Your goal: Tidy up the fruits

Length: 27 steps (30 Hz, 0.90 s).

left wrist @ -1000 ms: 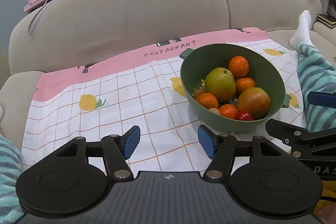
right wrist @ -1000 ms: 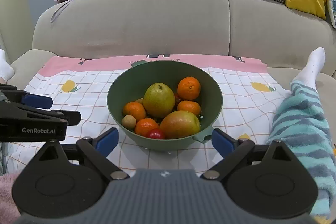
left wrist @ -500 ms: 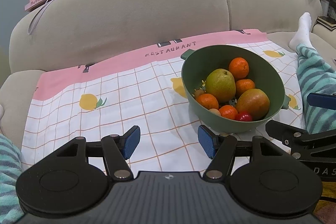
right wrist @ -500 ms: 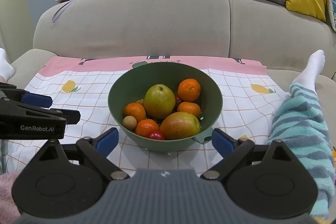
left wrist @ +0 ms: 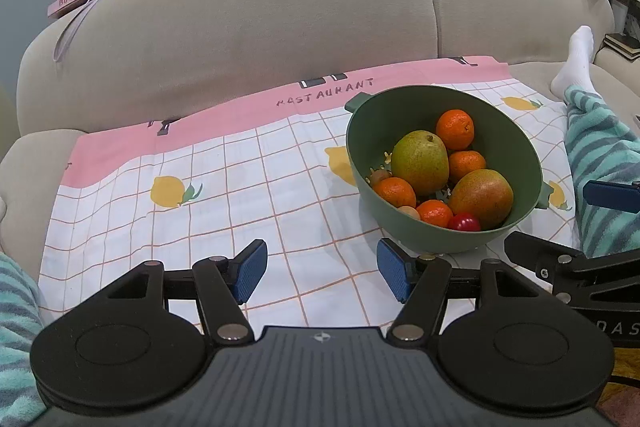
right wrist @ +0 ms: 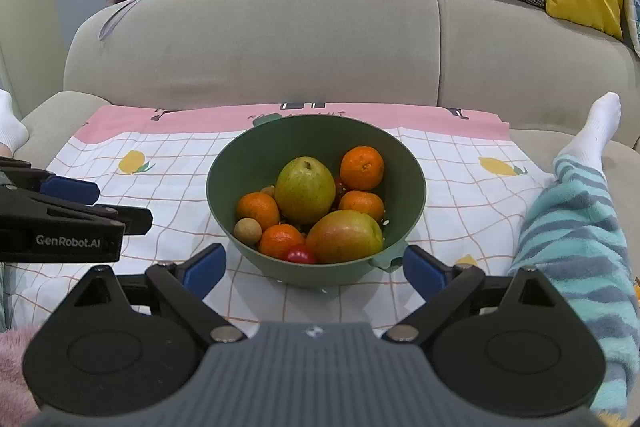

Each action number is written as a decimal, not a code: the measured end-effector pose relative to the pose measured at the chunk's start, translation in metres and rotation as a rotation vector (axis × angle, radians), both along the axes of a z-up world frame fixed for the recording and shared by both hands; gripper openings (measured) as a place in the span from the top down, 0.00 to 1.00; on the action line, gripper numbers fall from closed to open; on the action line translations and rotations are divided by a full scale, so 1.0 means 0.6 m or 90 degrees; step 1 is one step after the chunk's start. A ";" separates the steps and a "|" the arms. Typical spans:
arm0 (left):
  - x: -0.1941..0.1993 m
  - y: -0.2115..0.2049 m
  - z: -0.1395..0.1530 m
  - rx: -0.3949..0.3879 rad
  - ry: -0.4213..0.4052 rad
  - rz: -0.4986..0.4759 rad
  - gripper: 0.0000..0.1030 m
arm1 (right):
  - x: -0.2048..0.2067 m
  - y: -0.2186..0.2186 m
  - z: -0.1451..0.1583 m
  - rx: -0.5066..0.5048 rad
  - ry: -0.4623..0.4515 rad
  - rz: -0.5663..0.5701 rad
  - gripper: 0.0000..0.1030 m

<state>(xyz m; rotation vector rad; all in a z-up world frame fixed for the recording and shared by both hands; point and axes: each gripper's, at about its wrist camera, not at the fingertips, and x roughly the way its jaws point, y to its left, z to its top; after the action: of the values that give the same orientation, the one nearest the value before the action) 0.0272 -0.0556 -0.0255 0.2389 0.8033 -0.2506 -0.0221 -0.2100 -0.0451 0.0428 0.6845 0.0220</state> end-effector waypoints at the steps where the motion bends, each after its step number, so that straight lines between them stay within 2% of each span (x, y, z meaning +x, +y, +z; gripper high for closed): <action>1: 0.000 0.000 0.000 0.000 0.000 0.000 0.28 | 0.000 0.000 0.000 0.000 0.000 0.000 0.11; 27: -0.002 0.000 0.006 -0.004 0.000 0.006 0.28 | 0.000 0.000 -0.004 0.000 0.004 0.001 0.11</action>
<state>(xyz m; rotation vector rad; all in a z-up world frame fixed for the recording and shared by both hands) 0.0258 -0.0553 -0.0217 0.2287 0.8030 -0.2447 -0.0222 -0.2102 -0.0475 0.0421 0.6900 0.0238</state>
